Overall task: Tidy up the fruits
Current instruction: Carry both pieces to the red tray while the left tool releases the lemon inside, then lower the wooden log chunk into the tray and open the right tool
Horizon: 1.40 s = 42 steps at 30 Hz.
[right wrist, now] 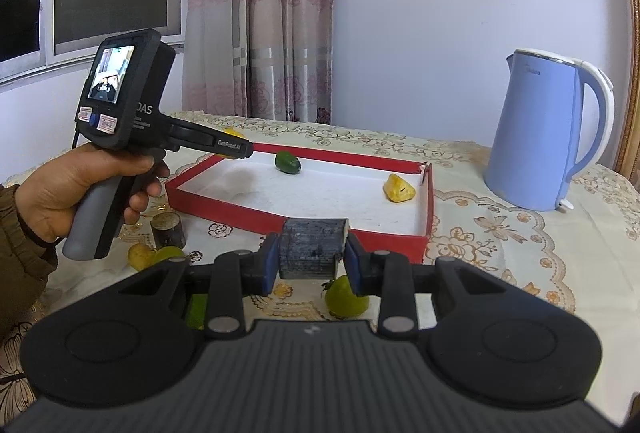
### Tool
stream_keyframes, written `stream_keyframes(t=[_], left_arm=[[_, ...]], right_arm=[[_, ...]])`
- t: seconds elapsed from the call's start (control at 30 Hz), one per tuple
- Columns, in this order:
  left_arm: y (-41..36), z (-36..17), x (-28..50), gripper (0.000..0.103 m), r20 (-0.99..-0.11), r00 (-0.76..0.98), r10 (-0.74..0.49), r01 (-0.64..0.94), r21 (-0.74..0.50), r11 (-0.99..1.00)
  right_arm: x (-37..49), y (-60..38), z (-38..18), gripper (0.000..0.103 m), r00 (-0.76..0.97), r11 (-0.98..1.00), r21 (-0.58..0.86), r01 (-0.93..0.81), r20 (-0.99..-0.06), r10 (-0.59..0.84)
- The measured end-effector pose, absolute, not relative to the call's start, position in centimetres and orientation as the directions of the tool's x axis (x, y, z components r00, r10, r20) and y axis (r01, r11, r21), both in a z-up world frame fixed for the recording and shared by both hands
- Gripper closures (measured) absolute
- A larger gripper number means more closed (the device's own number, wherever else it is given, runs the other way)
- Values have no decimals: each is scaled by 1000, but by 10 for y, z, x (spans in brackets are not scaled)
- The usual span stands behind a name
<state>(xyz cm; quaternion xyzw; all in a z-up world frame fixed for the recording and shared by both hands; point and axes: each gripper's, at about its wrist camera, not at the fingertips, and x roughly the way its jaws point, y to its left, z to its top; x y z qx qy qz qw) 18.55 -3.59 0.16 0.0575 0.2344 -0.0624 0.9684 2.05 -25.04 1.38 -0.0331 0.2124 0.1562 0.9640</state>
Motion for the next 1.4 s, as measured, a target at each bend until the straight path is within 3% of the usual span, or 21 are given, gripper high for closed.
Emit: stream_keyframes(t=[1.3,1.4], left_arm=[[-28,-13,209,65,-515,856,-39,93,80,992],[-26,-12,208,58,-513,857,-42,90,69,994]], right_arm=[[30,-237,29,71,865,946,-18,-323,-411,287],[41,-239,32,71,871,950,-21,-312,-406,277]])
